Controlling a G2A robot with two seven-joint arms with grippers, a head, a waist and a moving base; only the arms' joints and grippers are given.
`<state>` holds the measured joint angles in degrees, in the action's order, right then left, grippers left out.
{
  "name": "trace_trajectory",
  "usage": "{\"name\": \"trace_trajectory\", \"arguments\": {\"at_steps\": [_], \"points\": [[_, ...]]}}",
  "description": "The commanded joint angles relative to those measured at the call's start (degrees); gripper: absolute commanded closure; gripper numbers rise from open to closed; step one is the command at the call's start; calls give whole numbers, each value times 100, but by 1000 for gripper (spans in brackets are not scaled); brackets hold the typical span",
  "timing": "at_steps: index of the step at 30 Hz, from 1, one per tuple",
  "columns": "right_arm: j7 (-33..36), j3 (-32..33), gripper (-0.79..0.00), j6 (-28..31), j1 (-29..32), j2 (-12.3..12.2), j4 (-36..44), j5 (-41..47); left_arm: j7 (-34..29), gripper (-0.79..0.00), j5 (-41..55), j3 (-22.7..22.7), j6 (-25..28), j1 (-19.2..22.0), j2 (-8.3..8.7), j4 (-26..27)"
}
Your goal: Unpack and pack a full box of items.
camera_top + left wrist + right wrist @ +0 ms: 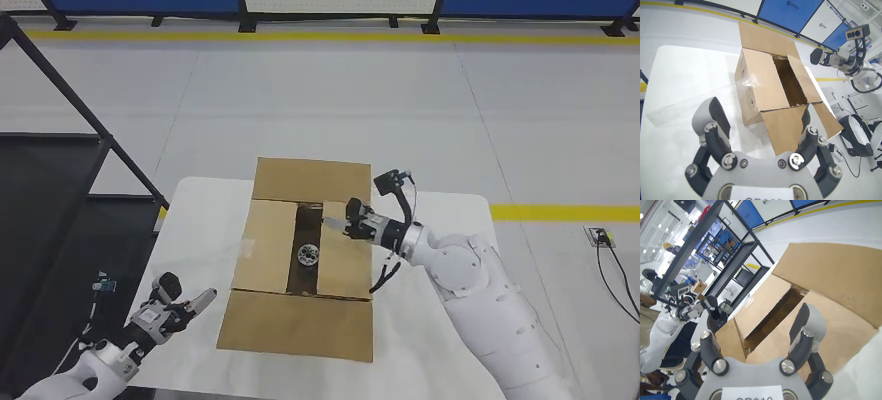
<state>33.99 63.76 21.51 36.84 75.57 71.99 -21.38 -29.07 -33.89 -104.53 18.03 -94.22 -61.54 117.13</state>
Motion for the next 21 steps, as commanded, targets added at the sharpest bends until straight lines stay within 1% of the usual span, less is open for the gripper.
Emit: {"name": "trace_trajectory", "arguments": {"at_steps": [1,2,5,8,11,13,18,21], "points": [[-463,-69,-785,-260,-388,56,-569,-253,-93,-785,-10,135,-119,74,-1,-152],[-658,-112,-785,-295,-552,92,-849,-254,-182,-785,54,155,-114,109,3,-264],[-759,-210,-785,-180,-1130,185,-1885,-123,-610,-785,480,130,180,145,32,-619],[-753,-295,-785,-17,-1673,298,-2919,161,-949,-785,725,59,403,168,66,-988],[-608,-372,-785,221,-2108,421,-3833,513,-1313,-785,917,139,667,203,95,-1262],[-546,-441,-785,313,-2333,508,-4345,653,-1518,-785,1229,215,836,266,109,-1445],[-415,-569,-785,578,-2652,719,-5202,936,-2147,-785,2176,396,1229,542,155,-1843],[-337,-610,-785,700,-2735,817,-5503,1043,-2493,-785,2439,552,1398,686,183,-1943]]}}
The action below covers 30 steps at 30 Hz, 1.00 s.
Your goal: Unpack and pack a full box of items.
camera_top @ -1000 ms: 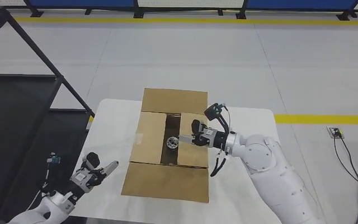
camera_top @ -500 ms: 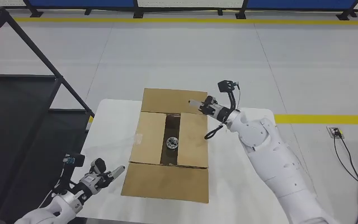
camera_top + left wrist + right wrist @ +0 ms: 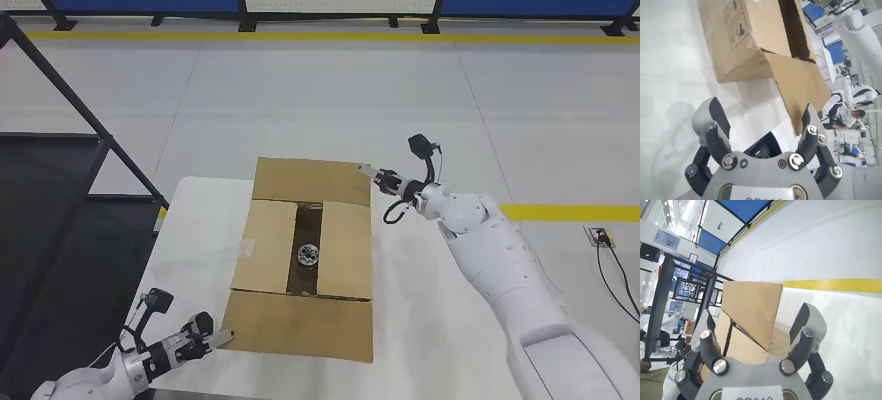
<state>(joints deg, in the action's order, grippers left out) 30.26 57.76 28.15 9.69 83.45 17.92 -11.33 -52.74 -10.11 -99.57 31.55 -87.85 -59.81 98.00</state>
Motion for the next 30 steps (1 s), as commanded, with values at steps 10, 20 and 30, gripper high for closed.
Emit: {"name": "trace_trajectory", "arguments": {"at_steps": [10,20,30], "points": [[158,-55,-785,198,-50,147,-332,149,-461,-785,187,309,115,241,42,-102],[493,26,-785,458,52,197,-258,520,-296,-785,506,344,98,314,28,80],[519,67,-785,432,131,209,-177,654,-480,-785,245,412,58,218,45,-52]]}}
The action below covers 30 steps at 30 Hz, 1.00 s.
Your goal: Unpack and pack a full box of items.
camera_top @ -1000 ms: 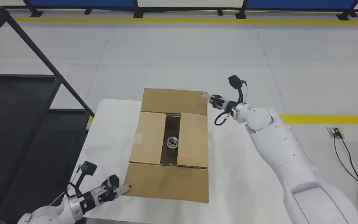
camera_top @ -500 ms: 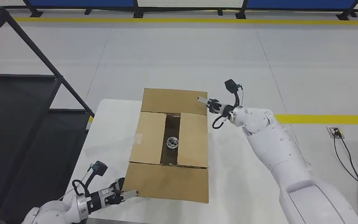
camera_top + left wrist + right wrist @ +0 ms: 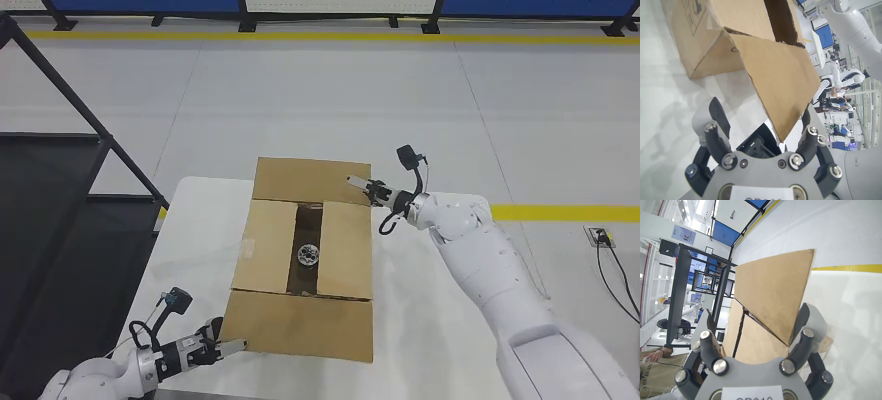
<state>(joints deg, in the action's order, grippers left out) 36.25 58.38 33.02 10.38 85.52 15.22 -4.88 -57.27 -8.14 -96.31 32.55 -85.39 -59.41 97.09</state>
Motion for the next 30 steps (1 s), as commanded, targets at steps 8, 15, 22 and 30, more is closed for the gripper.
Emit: {"name": "trace_trajectory", "arguments": {"at_steps": [8,15,22,30], "points": [[-220,26,-785,-547,403,-28,715,-58,-356,-785,72,197,110,24,80,156],[-281,189,-785,-449,470,-112,907,10,-597,-785,932,110,203,10,149,160],[-25,374,-785,-270,567,-229,1249,105,-392,-785,1608,-78,21,51,195,367],[504,693,-785,-372,848,-431,2166,291,645,-785,1092,94,-604,263,171,750]]}}
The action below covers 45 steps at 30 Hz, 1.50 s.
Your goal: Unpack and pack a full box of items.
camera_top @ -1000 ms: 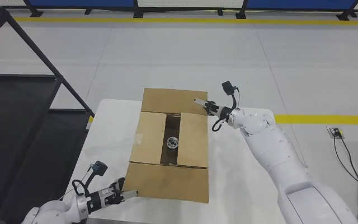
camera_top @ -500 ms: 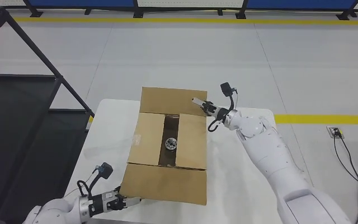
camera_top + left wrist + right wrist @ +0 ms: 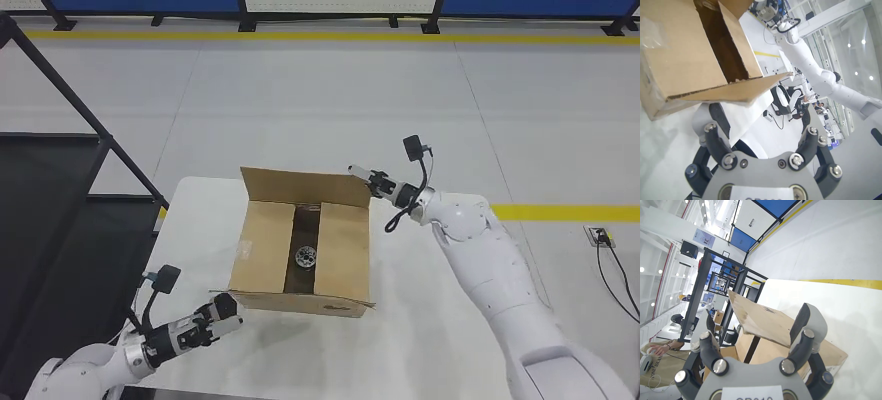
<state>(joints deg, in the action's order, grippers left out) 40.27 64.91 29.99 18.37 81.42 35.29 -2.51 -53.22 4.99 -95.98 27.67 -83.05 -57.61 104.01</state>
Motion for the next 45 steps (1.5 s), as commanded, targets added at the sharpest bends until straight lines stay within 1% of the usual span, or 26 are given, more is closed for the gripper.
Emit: {"name": "trace_trajectory", "arguments": {"at_steps": [1,4,7,10,11,12,16,21,22,24,26,27,32,36,39,45], "points": [[246,90,-785,-173,102,-50,334,114,405,-785,-355,153,-232,57,-21,111],[736,238,-785,-784,235,-149,880,187,761,-785,-649,417,-604,228,-49,193],[1207,371,-785,-1444,436,-246,1544,218,1135,-785,-1091,699,-829,358,-80,251],[1819,429,-785,-2549,596,-330,2146,180,1386,-785,-1395,907,-1011,475,-104,258],[1847,480,-785,-2679,678,-353,2385,208,1456,-785,-1475,976,-1053,514,-112,255],[1828,505,-785,-2759,749,-368,2522,186,1516,-785,-1552,1034,-1112,555,-119,239],[1828,505,-785,-2759,749,-368,2522,186,1608,-785,-1719,1214,-1132,655,-135,189],[1799,505,-785,-2761,771,-368,2532,195,1606,-785,-1732,1260,-1096,694,-136,137],[1776,490,-785,-2848,839,-363,2574,279,1613,-785,-1741,1261,-1090,697,-135,140],[1732,504,-785,-3271,854,-361,2622,425,1679,-785,-1794,1268,-1103,687,-137,159],[1880,468,-785,-3861,856,-349,2590,658,1729,-785,-1823,1289,-1121,681,-140,170],[1909,468,-785,-4030,833,-342,2600,777,1751,-785,-1837,1303,-1135,682,-142,171],[1914,472,-785,-4625,877,-319,2449,1293,1854,-785,-1931,1374,-1163,704,-152,154],[1547,464,-785,-4955,918,-296,2336,1523,1827,-785,-1941,1465,-1234,782,-162,121],[1558,397,-785,-5044,977,-287,2339,1632,1832,-785,-1959,1547,-1315,883,-174,91],[1763,345,-785,-4830,1300,-343,2729,1595,1857,-785,-1976,1704,-1508,1047,-201,15]]}}
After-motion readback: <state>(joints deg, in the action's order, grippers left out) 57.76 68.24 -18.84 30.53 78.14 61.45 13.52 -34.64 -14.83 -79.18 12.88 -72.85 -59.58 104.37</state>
